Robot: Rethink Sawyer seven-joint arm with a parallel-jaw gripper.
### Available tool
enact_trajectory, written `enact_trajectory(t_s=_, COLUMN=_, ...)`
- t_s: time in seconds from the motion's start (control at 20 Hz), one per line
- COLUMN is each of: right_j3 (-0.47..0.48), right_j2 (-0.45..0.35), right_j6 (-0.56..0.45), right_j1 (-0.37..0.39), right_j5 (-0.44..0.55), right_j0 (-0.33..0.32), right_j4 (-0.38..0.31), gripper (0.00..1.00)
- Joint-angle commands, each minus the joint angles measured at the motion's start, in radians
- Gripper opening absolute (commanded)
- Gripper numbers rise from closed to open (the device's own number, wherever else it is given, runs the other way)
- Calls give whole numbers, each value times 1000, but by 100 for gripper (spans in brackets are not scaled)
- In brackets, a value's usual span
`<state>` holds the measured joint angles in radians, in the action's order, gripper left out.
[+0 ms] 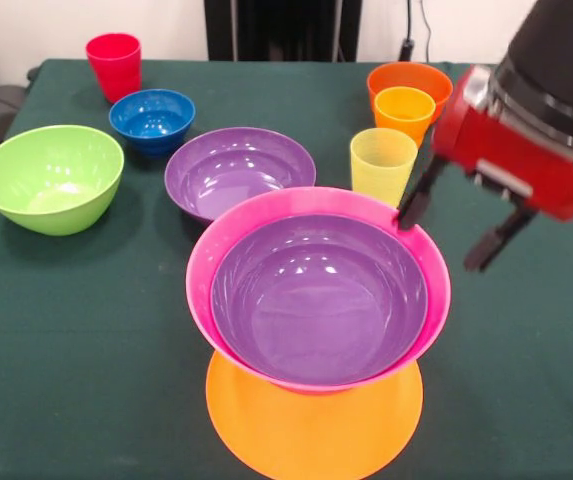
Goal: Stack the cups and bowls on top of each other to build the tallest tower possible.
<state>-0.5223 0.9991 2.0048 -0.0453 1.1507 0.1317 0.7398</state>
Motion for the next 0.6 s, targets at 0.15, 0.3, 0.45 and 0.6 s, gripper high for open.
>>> enact_trajectory(t_s=0.15, right_j3=-391, right_j2=-229, right_j6=-5, right_j1=170, right_j5=-94, right_j0=64, right_j4=-100, gripper=100)
enact_trajectory(t_s=0.3, right_j3=-478, right_j2=-285, right_j6=-48, right_j1=208, right_j5=-177, right_j0=63, right_j4=-103, gripper=100)
enact_trajectory(t_s=0.45, right_j3=-560, right_j2=-352, right_j6=-111, right_j1=245, right_j5=-270, right_j0=41, right_j4=-107, gripper=100)
enact_trajectory(t_s=0.6, right_j3=-620, right_j2=-405, right_j6=-160, right_j1=281, right_j5=-331, right_j0=12, right_j4=-125, gripper=100)
